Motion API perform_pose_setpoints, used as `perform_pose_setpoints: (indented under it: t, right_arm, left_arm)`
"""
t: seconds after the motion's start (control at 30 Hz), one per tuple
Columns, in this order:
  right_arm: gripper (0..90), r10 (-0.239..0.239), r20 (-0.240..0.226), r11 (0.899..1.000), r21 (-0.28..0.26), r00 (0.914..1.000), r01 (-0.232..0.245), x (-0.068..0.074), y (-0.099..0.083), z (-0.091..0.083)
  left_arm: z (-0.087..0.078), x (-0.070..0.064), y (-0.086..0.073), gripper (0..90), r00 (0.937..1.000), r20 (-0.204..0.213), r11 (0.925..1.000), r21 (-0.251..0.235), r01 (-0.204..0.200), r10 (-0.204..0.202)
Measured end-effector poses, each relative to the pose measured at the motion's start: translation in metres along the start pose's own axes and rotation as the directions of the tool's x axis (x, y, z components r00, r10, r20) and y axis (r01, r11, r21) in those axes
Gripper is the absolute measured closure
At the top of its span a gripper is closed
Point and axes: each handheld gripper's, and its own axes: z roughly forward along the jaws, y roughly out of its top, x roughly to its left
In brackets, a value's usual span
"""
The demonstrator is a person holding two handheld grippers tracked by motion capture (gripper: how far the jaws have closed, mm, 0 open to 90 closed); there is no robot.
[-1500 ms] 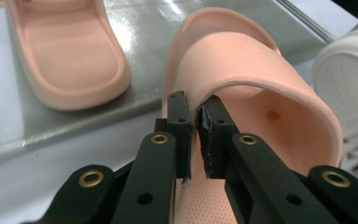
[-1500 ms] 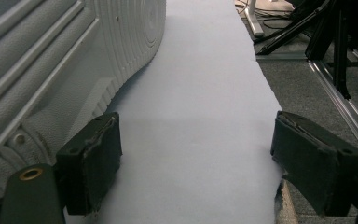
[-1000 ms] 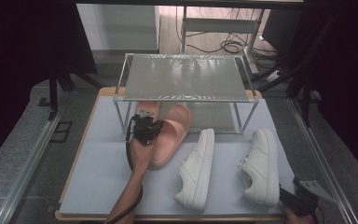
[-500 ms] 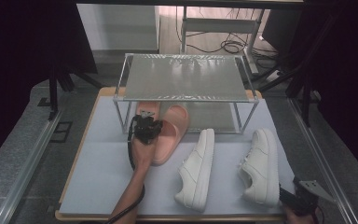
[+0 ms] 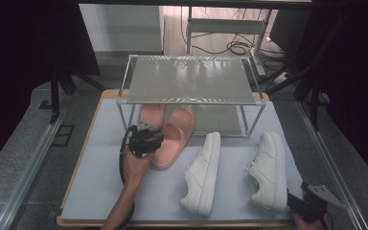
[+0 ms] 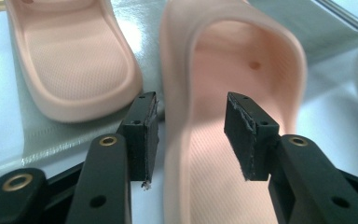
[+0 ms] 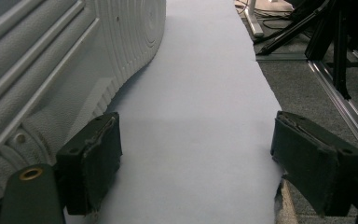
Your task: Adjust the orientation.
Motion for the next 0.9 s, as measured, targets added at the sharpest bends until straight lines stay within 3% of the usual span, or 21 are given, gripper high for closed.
perform_pose_setpoints:
  t: [0.27, 0.4, 0.47, 0.6, 0.77, 0.9]
  right_arm:
    - [16.1, -0.001, 0.000, 1.000, -0.001, 1.0000, 0.001, 0.000, 0.000, 0.000]
    - [16.1, 0.000, 0.000, 1.000, 0.000, 1.0000, 0.000, 0.000, 0.000, 0.000]
    - [16.1, 0.000, 0.001, 1.000, -0.001, 1.0000, 0.000, 0.000, 0.000, 0.000]
    - [16.1, 0.001, 0.001, 1.000, 0.000, 1.0000, -0.001, 0.000, 0.000, 0.000]
    - [16.1, -0.001, 0.001, 1.000, 0.000, 1.0000, 0.001, 0.000, 0.000, 0.000]
    - [16.1, 0.000, 0.001, 1.000, 0.000, 1.0000, 0.000, 0.000, 0.000, 0.000]
  left_arm:
    - [-0.019, 0.005, -0.026, 64.5, 0.9980, 0.061, 0.9996, 0.025, -0.016, 0.014]
    - [-0.026, 0.008, -0.042, 74.3, 0.9956, 0.094, 0.9990, 0.043, -0.009, 0.005]
    - [-0.030, 0.006, -0.053, 81.8, 0.9950, 0.099, 0.9979, 0.061, -0.023, 0.017]
    - [-0.037, 0.000, -0.065, 88.2, 0.9927, 0.114, 0.9969, 0.064, -0.047, 0.039]
    - [-0.042, -0.005, -0.072, 89.5, 0.9910, 0.118, 0.9946, 0.075, -0.072, 0.062]
    - [-0.041, -0.014, -0.077, 89.5, 0.9890, 0.110, 0.9883, 0.104, -0.111, 0.100]
